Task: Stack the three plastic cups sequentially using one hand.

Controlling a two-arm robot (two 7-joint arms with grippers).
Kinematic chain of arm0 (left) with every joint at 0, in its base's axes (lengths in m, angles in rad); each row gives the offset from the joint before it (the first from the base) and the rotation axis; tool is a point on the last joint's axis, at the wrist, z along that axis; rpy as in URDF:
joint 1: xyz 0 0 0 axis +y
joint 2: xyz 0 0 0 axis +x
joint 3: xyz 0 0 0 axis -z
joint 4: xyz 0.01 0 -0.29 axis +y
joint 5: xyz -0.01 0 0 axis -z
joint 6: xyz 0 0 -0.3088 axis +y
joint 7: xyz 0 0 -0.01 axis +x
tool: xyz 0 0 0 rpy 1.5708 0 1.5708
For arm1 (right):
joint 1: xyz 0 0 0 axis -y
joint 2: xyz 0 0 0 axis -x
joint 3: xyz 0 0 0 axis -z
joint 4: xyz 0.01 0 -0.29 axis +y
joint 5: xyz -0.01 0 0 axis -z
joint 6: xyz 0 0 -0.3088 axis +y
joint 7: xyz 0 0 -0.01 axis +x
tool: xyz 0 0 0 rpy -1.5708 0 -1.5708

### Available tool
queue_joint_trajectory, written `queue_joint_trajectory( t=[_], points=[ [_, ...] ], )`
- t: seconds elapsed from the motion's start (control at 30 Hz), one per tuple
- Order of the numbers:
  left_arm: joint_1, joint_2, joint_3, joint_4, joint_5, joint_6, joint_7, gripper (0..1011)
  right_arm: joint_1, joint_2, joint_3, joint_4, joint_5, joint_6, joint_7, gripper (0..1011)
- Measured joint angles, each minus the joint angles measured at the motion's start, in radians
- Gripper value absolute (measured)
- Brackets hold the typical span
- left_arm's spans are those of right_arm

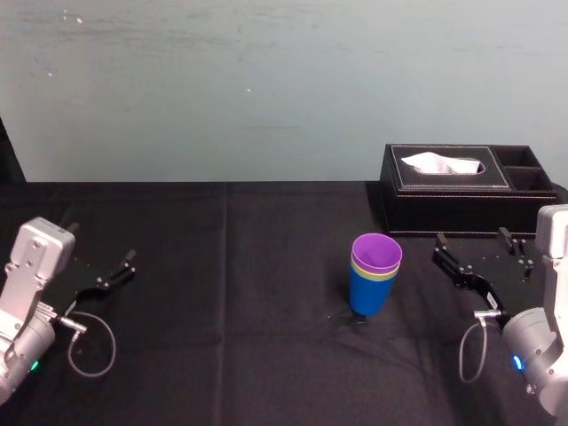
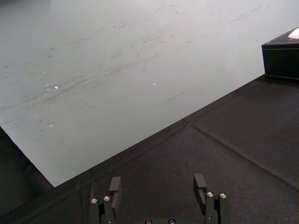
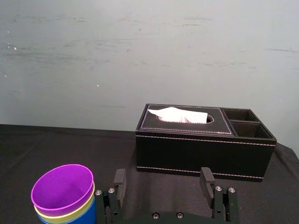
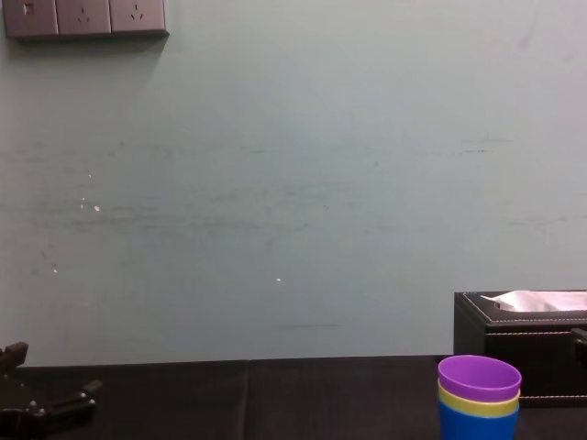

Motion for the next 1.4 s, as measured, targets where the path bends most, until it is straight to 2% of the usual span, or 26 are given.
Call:
queue_joint_trajectory(
  t=[1.4],
  points=[
    [0.0, 0.0, 0.0, 0.0, 0.0, 0.0, 0.0, 1000, 0.0, 0.0, 0.0, 0.0, 0.0, 0.0, 0.0, 1004]
  ],
)
